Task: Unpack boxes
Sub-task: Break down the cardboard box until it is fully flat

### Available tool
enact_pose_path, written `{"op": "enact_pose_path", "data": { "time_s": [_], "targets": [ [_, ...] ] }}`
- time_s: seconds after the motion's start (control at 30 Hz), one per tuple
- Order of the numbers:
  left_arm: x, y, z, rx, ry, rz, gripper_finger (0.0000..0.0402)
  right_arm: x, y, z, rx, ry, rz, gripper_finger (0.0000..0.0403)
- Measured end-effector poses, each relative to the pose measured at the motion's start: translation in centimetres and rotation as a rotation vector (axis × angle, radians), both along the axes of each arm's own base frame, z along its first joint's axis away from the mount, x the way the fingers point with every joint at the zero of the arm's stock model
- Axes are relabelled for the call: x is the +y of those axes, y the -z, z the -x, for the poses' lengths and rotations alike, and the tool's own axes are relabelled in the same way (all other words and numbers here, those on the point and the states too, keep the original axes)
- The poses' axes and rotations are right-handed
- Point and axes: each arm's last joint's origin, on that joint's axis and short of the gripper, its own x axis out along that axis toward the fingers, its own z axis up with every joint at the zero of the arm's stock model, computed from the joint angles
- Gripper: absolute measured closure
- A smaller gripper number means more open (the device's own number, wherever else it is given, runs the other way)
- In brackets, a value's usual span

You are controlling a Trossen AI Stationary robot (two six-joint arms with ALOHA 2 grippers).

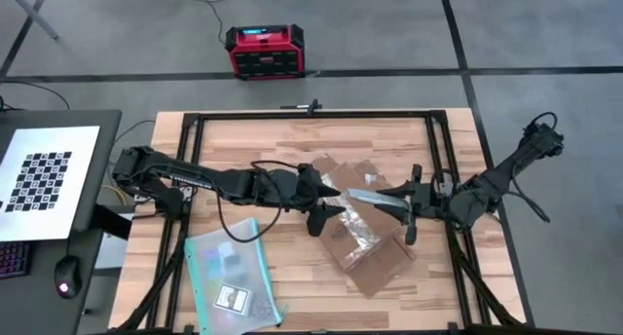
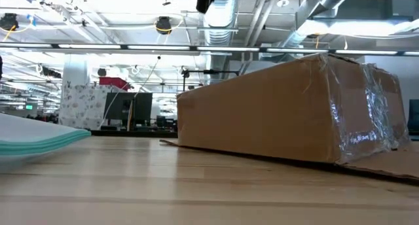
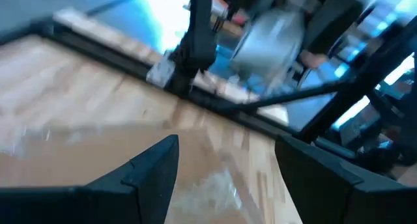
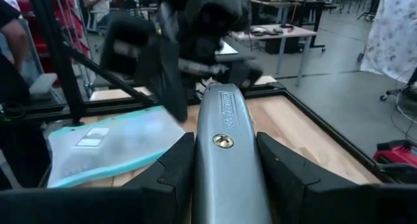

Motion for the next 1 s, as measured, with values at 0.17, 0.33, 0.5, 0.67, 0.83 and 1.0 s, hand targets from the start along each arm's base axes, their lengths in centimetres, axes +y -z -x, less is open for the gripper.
{"op": "enact_pose_path", "data": {
  "time_s": [0.17, 0.33, 0.5, 0.67, 0.83, 1.0],
  "targets": [
    [0.0, -0.5, 0.0, -0.031, 0.002, -0.013, 0.0165, 0.0, 0.1, -0.1, 0.008, -0.014, 0.003, 0.0282],
    [0.1, 0.4, 0.3, 0.064, 0.008, -0.047, 0.0168, 0.4, 0.2, 0.3, 0.028, -0.061, -0.003, 0.0282],
    [0.3, 2.3, 1.4, 0.304, 0.008, -0.085, 0.0173, 2.5, 1.5, 2.0, 0.172, -0.327, -0.179, 0.0282],
    [1.4, 4.1, 2.4, 0.51, -0.081, -0.128, 0.0173, 4.5, 4.4, 4.9, 0.466, -0.33, -0.383, 0.0282],
    [2.6, 4.1, 2.2, 0.499, -0.123, -0.095, 0.0173, 6.1, 6.6, 6.8, 0.58, -0.187, -0.478, 0.0282],
    [2.6, 3.6, 1.7, 0.431, -0.112, -0.088, 0.0173, 7.2, 8.8, 7.2, 0.546, -0.01, -0.432, 0.0282]
  ]
}}
